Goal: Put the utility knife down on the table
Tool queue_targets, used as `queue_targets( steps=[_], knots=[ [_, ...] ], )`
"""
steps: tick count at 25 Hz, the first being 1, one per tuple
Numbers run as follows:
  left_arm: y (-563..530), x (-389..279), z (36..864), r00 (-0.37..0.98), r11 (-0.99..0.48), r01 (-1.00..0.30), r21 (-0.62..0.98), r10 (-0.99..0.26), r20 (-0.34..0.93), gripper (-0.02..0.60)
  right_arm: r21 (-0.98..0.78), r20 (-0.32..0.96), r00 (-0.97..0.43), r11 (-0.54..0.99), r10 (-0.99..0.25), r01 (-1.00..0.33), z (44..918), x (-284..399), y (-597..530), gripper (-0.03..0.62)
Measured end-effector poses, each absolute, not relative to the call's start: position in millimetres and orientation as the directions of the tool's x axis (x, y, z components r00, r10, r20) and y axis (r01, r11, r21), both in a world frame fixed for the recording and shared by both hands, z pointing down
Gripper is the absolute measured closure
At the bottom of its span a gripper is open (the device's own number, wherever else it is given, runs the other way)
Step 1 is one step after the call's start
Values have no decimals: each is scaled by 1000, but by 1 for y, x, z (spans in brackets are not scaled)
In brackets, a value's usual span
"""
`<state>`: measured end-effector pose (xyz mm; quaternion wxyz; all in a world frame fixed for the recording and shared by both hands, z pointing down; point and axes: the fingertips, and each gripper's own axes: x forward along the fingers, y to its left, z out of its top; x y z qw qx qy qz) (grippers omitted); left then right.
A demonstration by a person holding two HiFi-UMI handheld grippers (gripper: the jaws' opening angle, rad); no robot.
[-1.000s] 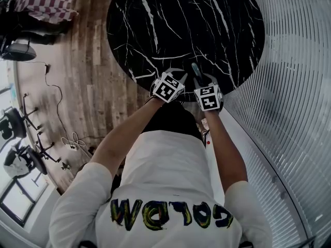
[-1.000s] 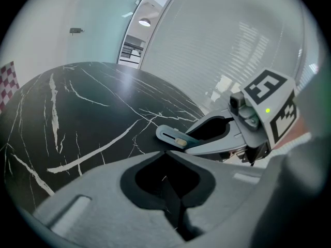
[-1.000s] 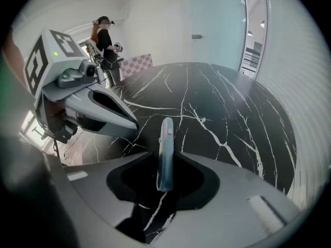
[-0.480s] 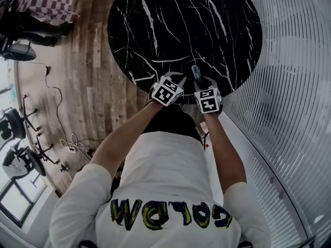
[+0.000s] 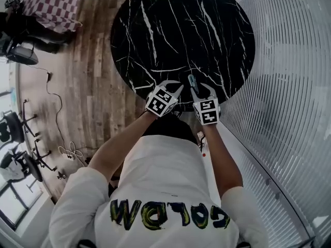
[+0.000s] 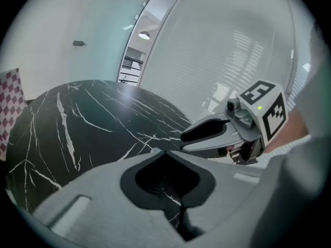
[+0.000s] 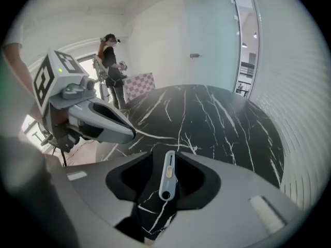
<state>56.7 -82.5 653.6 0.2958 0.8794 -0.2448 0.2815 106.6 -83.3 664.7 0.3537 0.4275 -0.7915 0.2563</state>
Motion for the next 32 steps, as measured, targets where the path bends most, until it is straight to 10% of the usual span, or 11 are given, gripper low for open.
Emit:
queue_targets(
  steps=[32],
  knots=[
    [-73,45,352,824,-782,-566,261,-539,173,581,-130,235,-602,589,-763,-798,352,63,-68,591]
  ],
)
